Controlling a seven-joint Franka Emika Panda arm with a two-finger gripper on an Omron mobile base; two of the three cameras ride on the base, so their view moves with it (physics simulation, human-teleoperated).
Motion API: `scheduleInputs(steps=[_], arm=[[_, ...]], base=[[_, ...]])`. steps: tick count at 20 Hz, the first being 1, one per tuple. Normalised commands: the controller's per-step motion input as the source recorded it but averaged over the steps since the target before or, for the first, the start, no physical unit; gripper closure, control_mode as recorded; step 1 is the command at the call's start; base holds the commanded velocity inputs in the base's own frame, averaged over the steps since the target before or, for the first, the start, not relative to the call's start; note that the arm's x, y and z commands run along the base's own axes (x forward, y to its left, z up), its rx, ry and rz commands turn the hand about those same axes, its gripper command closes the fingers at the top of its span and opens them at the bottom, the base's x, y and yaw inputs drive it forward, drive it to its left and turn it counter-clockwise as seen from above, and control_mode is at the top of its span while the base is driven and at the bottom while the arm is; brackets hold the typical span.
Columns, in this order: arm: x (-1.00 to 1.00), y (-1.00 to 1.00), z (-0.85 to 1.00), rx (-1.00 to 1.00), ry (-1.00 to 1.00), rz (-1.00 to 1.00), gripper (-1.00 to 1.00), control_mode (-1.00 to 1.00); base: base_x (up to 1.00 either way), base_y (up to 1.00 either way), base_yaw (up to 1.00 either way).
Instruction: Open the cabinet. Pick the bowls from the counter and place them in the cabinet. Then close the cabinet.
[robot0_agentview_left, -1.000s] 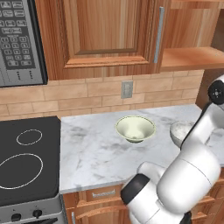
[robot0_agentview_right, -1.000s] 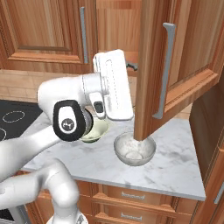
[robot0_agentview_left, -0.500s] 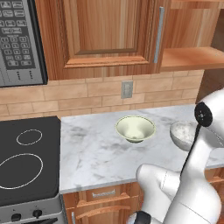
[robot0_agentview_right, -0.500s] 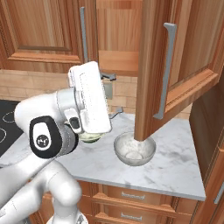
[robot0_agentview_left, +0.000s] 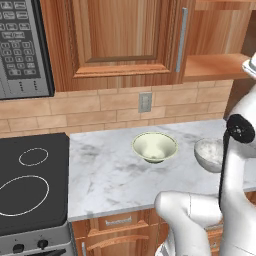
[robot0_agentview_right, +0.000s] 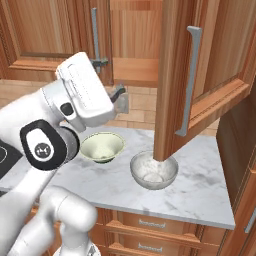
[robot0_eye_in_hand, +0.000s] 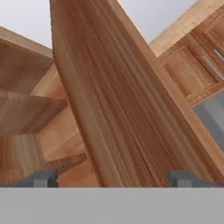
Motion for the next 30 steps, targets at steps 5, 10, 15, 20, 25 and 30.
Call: scheduleInputs(steps=[5, 10, 15, 20, 25, 30], arm=[[-0.02, 0.61, 0.19, -0.20, 0.38, 0.11, -1.00, -1.00], [-0.07, 0.51, -0.07, -0.15, 0.07, 0.09, -1.00, -1.00], [0.03, 0.09, -0.20, 0.01, -0.01, 0.09, -1.00, -1.00], [0.31, 0.34, -0.14, 0.02, 0.06, 0.12, -1.00, -1.00], [0.60, 0.56, -0.17, 0.03, 0.24, 0.22, -1.00, -1.00], [0.67, 0.39, -0.02, 0.13, 0.15, 0.26, -1.00, -1.00]], base=[[0.00, 0.00, 0.00], [0.00, 0.00, 0.00], [0.00, 0.00, 0.00], [0.00, 0.00, 0.00], [0.00, 0.00, 0.00], [0.00, 0.00, 0.00]])
